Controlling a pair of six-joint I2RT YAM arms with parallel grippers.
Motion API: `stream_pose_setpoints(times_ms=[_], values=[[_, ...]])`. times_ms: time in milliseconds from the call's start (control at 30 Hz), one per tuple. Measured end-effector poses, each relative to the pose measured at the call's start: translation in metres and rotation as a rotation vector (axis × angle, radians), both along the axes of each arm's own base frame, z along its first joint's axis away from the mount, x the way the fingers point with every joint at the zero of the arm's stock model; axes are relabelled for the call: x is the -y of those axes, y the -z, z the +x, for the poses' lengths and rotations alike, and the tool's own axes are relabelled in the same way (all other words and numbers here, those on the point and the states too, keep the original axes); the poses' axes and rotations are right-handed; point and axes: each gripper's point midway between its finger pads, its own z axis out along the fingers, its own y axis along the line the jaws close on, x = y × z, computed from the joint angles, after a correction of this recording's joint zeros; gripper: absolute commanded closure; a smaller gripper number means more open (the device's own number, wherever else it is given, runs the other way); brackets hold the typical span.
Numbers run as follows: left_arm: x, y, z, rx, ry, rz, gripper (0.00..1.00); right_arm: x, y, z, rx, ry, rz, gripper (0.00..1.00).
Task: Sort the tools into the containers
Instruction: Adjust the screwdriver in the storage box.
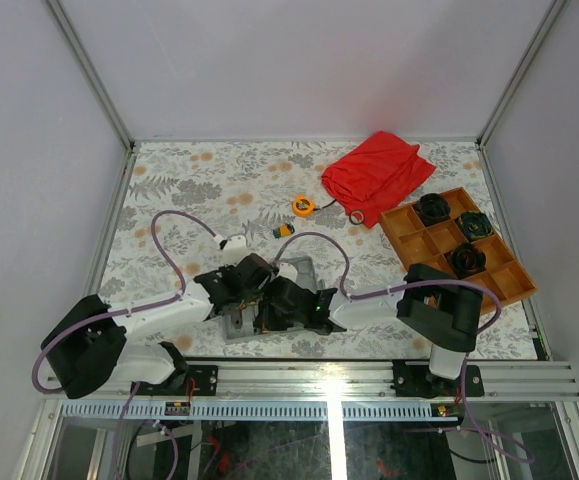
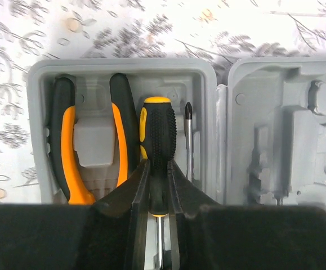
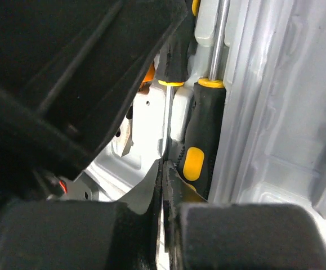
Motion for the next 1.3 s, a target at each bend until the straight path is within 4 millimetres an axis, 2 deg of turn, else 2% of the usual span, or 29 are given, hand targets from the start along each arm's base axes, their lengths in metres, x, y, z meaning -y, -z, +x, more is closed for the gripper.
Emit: stream_pose_setpoints(times_ms=[100, 333, 433, 500, 633, 767, 1033, 1300], values=[[0.014, 0.000, -0.008, -0.014, 0.052, -0.042, 1.00, 0.012, -0.002, -0.005, -0.044, -0.005, 0.001, 1.00], [0.053, -0.005, -0.031, -0.075, 0.161, -0.226, 1.00, 0.059, -0.005, -0.024, -0.111, -0.019, -0.110, 1.00], [0.065, -0.005, -0.048, -0.133, 0.212, -0.283, 1.00, 0.078, -0.007, -0.027, -0.123, -0.032, -0.159, 1.00], [0.066, -0.002, -0.057, -0.167, 0.226, -0.294, 1.00, 0.091, -0.007, -0.026, -0.135, -0.032, -0.193, 1.00], [0.072, -0.008, -0.061, -0.175, 0.246, -0.326, 1.00, 0.107, -0.009, -0.021, -0.147, -0.039, -0.230, 1.00], [0.067, -0.006, -0.066, -0.194, 0.245, -0.315, 1.00, 0.123, -0.009, -0.012, -0.157, -0.033, -0.278, 1.00], [0.063, -0.006, -0.071, -0.208, 0.236, -0.322, 1.00, 0.127, -0.016, -0.002, -0.119, -0.113, -0.323, 0.99], [0.059, -0.008, -0.074, -0.212, 0.236, -0.316, 1.00, 0.139, -0.023, -0.001, -0.054, -0.211, -0.335, 0.86]])
